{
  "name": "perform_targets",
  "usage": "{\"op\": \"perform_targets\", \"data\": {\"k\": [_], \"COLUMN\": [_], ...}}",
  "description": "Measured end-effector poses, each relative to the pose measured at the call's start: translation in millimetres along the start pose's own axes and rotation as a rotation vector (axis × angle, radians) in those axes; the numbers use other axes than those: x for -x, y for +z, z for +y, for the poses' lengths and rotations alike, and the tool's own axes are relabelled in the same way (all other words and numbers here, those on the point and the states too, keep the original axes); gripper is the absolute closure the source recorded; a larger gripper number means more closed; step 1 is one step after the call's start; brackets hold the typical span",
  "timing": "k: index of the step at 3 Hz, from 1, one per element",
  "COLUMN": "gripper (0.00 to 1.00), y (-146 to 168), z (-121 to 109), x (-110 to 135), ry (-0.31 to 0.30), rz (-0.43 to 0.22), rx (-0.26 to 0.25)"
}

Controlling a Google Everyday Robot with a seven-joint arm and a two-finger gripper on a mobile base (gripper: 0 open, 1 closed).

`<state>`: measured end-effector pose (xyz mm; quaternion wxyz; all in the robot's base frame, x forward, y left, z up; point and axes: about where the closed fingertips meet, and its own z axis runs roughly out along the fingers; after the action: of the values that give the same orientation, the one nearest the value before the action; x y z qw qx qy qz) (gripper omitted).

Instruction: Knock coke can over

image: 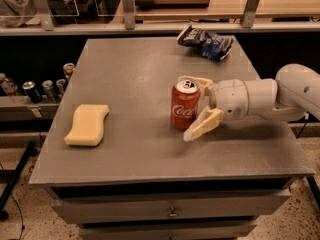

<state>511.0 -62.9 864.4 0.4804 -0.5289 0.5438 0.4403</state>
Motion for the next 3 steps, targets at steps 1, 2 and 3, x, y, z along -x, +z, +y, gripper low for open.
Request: {"op": "perform_targets", "data": {"k": [1, 2, 3], "gripper": [0.17, 0.4, 0.62], "y": [-10, -20, -27], "z": [-5, -8, -10], "x": [-4, -6, -8], "ry": [0.004, 0.006, 0.012], "rz": [0.009, 0.015, 0.022], "rx": [-0.024, -0.045, -0.061]}}
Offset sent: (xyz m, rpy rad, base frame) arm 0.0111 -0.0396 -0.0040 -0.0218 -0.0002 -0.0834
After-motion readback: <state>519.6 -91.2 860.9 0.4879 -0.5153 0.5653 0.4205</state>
